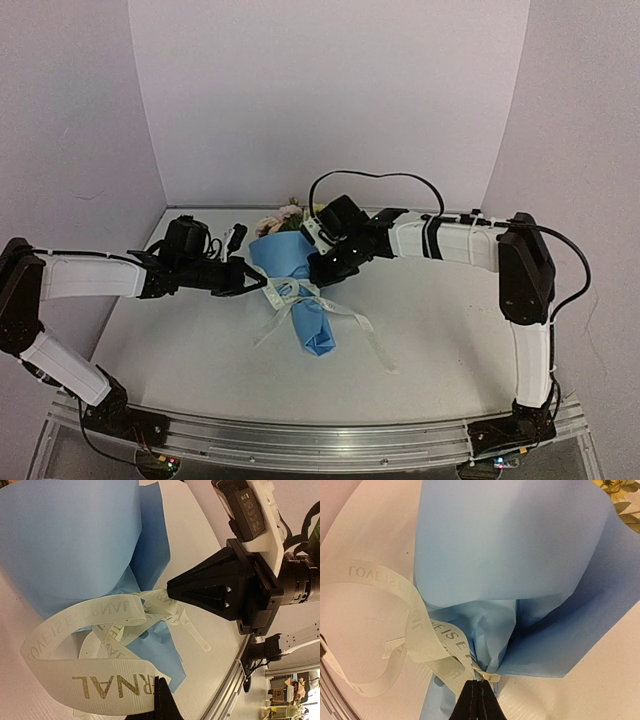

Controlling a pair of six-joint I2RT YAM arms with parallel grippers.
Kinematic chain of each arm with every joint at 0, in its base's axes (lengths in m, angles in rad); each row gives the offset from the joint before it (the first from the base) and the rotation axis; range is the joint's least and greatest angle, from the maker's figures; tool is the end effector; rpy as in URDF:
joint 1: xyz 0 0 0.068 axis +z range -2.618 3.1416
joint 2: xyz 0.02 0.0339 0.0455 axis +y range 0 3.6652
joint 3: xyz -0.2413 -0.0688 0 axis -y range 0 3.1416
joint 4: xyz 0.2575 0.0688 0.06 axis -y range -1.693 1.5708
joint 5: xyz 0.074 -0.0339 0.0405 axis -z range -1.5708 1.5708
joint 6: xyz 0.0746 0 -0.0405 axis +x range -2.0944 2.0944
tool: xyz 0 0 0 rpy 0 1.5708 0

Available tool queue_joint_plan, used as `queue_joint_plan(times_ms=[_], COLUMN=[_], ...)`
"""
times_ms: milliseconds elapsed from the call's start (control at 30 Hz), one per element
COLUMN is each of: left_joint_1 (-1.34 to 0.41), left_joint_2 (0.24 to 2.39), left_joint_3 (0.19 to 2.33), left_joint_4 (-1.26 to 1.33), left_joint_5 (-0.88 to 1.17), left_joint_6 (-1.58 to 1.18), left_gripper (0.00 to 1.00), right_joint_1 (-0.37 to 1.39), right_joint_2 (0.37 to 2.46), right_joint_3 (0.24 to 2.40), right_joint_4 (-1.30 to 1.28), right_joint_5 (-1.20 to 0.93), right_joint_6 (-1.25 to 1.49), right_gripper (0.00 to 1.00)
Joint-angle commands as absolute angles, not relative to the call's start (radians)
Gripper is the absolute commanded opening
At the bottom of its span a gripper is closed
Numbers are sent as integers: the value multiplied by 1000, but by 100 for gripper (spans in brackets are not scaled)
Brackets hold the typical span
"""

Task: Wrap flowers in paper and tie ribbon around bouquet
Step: Cross the half-tied ribbon over the folded bouquet.

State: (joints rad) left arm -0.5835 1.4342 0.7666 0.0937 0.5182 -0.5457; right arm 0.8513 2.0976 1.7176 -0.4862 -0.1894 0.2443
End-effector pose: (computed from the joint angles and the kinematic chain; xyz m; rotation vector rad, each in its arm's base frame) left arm 0.2660 -0.2199 0.1649 0.3733 2.2814 -1.1787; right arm 0.3177 0.3839 0.1701 -0.8464 2.4049 0.6944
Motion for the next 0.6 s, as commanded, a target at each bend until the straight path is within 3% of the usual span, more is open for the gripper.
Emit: queue_joint_plan(times_ms=[0,567], left_joint_1=[-588,-620], left_joint_2=[1443,1496], left_joint_3=[822,888], left_joint_4=[83,25], left_joint_5=[503,495], left_joint_6=[-520,-484], left_gripper=[0,0], right_joint_1=[848,836], right_joint_2=[2040,2035], right_joint_3=[1681,1642], right_joint_4=[-445,-437], right_joint_5=[-237,-393], right_joint_6=[233,156], right_gripper=[2,4])
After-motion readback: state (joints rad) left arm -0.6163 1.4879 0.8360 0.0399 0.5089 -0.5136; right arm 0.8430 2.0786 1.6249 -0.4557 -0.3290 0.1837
